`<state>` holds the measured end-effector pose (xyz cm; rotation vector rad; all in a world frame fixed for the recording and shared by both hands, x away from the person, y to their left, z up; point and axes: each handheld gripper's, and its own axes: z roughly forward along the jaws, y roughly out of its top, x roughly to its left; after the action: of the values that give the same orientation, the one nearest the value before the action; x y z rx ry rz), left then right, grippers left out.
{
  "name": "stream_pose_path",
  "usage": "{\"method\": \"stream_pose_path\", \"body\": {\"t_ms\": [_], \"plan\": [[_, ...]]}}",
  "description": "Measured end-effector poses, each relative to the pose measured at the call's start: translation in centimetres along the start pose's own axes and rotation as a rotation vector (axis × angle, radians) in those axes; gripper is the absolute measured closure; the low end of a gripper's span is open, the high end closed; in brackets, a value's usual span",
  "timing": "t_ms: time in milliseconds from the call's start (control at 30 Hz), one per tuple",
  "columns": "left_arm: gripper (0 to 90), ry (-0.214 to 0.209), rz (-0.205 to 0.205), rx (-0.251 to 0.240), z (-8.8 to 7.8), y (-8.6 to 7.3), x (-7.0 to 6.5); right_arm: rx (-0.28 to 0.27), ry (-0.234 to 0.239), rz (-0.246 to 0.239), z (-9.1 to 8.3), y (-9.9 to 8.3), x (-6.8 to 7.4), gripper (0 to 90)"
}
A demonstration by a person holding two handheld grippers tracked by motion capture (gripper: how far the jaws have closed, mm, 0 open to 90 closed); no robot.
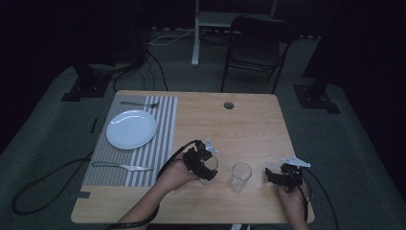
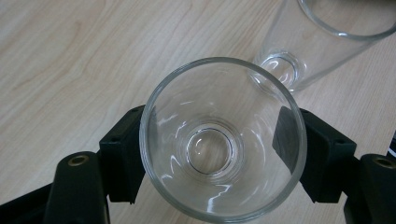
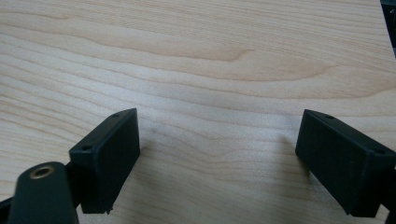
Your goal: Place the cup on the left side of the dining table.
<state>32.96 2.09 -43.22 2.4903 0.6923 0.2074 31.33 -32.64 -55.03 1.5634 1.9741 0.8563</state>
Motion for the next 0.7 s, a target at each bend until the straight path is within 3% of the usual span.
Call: {"method": "stream_pose_path", "body": {"t_ms": [267, 567, 700], "plan": [[29.0, 0.053, -0.031, -0.027, -1.6, 0.5, 1.9, 0.000, -0.001, -0.002, 0.0, 0.0, 0.0, 13.3], [29.0, 0.152, -0.123, -0.064, -4.3, -0.1, 5.7, -0.001, -0.001, -0.002, 0.0, 0.0, 0.0, 13.3], [29.0, 0.175, -0.161, -0.061, -5.3, -1.1, 7.2, -0.001, -0.001, -0.002, 0.0, 0.0, 0.0, 13.3]]}}
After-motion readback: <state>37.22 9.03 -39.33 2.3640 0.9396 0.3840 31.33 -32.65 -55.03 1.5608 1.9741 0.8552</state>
